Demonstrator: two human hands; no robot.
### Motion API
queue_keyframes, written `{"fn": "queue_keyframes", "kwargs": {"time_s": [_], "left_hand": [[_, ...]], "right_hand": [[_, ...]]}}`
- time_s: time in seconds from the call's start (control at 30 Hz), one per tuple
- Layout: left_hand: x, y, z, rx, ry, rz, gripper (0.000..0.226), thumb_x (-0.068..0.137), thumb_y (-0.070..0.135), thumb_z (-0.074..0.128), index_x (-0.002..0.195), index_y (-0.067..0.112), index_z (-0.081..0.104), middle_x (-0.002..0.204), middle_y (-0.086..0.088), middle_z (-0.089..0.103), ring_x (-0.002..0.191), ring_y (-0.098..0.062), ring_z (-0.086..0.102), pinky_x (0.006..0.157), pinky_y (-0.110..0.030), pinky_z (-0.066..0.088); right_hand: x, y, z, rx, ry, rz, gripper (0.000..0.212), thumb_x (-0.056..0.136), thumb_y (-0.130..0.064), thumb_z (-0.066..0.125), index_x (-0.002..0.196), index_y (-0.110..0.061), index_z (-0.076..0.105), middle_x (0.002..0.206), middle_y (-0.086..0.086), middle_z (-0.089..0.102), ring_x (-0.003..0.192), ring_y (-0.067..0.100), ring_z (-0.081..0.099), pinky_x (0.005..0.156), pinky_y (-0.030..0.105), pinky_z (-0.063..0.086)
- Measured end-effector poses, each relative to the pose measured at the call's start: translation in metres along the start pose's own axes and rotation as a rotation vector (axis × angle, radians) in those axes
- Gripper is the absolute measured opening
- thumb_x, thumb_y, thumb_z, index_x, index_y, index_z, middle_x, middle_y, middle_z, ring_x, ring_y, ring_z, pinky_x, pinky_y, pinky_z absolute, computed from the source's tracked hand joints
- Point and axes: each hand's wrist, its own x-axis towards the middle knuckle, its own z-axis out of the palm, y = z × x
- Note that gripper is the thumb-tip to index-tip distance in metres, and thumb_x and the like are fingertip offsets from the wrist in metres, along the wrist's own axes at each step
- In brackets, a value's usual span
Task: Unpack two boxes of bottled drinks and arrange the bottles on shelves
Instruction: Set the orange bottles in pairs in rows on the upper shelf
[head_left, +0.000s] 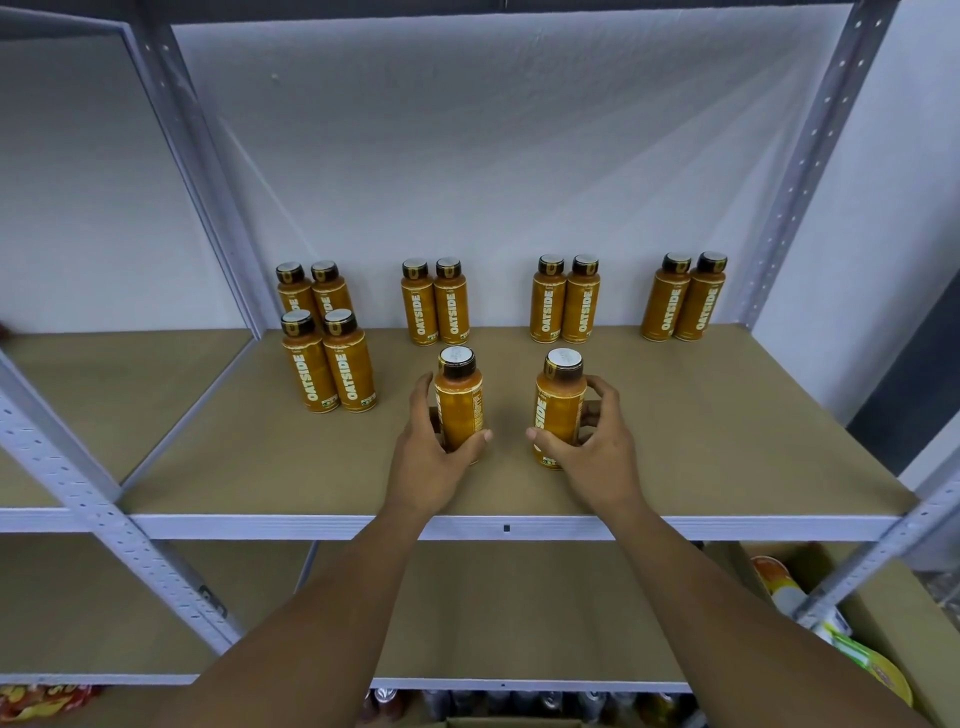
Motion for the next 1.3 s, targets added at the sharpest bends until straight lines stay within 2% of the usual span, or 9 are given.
{"fn": "queue_keyframes", "kwargs": {"time_s": [0.13, 0.27, 0.43, 0.53, 0.73, 0.97, 1.13, 1.3], "left_hand": [[-0.0009, 0.0011, 0.0011, 0.013, 0.009, 0.014, 0.101, 0.083, 0.050, 0.080, 0.159, 0.038, 0.013, 0.160, 0.005, 0.041, 0.138, -0.026, 0.050, 0.103, -0.039, 0.049], [-0.0018, 0.0036, 0.0010, 0.014, 0.018, -0.016, 0.107, 0.081, 0.056, 0.080, 0.159, 0.041, 0.008, 0.162, 0.003, 0.037, 0.141, -0.027, 0.048, 0.106, -0.044, 0.051], [-0.0039, 0.0014, -0.0002, 0.028, 0.003, -0.001, 0.105, 0.090, 0.031, 0.078, 0.160, 0.040, 0.001, 0.162, 0.000, 0.039, 0.140, -0.029, 0.050, 0.105, -0.041, 0.049], [-0.0034, 0.0008, -0.0004, 0.030, 0.002, -0.016, 0.105, 0.091, 0.026, 0.077, 0.160, 0.041, -0.001, 0.159, -0.002, 0.042, 0.138, -0.029, 0.052, 0.105, -0.041, 0.049], [-0.0023, 0.0002, 0.0000, 0.031, -0.001, -0.022, 0.109, 0.088, 0.028, 0.080, 0.159, 0.043, -0.002, 0.158, -0.001, 0.043, 0.136, -0.027, 0.053, 0.103, -0.039, 0.050], [-0.0025, 0.0030, 0.0031, 0.073, 0.046, -0.017, 0.107, 0.087, 0.043, 0.079, 0.160, 0.041, 0.001, 0.154, 0.001, 0.047, 0.133, -0.024, 0.055, 0.103, -0.043, 0.051], [-0.0018, 0.0020, 0.0022, 0.065, 0.050, -0.020, 0.110, 0.084, 0.049, 0.079, 0.160, 0.041, 0.000, 0.156, 0.000, 0.045, 0.134, -0.024, 0.054, 0.104, -0.046, 0.053], [-0.0021, -0.0005, 0.0022, 0.062, 0.011, -0.008, 0.109, 0.088, 0.039, 0.079, 0.158, 0.044, -0.005, 0.159, 0.000, 0.042, 0.138, -0.025, 0.051, 0.105, -0.042, 0.049]], "right_hand": [[-0.0004, -0.0010, -0.0014, 0.007, -0.008, -0.001, 0.095, 0.074, -0.043, 0.089, 0.150, -0.035, 0.032, 0.122, -0.010, 0.051, 0.111, 0.013, 0.055, 0.086, 0.023, 0.051], [-0.0015, -0.0015, -0.0021, 0.001, -0.006, 0.002, 0.095, 0.075, -0.043, 0.089, 0.150, -0.035, 0.031, 0.123, -0.009, 0.052, 0.112, 0.015, 0.056, 0.089, 0.028, 0.054], [-0.0011, -0.0032, -0.0019, -0.010, -0.005, 0.000, 0.095, 0.075, -0.043, 0.088, 0.151, -0.033, 0.031, 0.123, -0.009, 0.051, 0.112, 0.015, 0.056, 0.087, 0.025, 0.052], [-0.0015, -0.0025, -0.0023, -0.010, -0.009, 0.005, 0.095, 0.076, -0.043, 0.088, 0.151, -0.033, 0.031, 0.124, -0.009, 0.050, 0.113, 0.015, 0.056, 0.088, 0.027, 0.052], [-0.0006, -0.0014, -0.0014, -0.016, 0.000, 0.003, 0.096, 0.075, -0.045, 0.088, 0.151, -0.033, 0.032, 0.125, -0.010, 0.051, 0.113, 0.015, 0.055, 0.089, 0.027, 0.053], [-0.0010, 0.0000, -0.0004, -0.020, -0.002, 0.004, 0.095, 0.074, -0.046, 0.088, 0.151, -0.033, 0.032, 0.133, -0.003, 0.055, 0.113, 0.015, 0.056, 0.090, 0.028, 0.053], [0.0001, 0.0003, 0.0001, -0.011, -0.005, 0.006, 0.096, 0.074, -0.046, 0.088, 0.151, -0.034, 0.032, 0.127, -0.009, 0.052, 0.113, 0.014, 0.055, 0.087, 0.024, 0.051], [-0.0003, 0.0011, -0.0002, -0.009, -0.003, 0.001, 0.095, 0.074, -0.045, 0.088, 0.150, -0.034, 0.032, 0.122, -0.012, 0.050, 0.111, 0.012, 0.054, 0.083, 0.020, 0.048]]}}
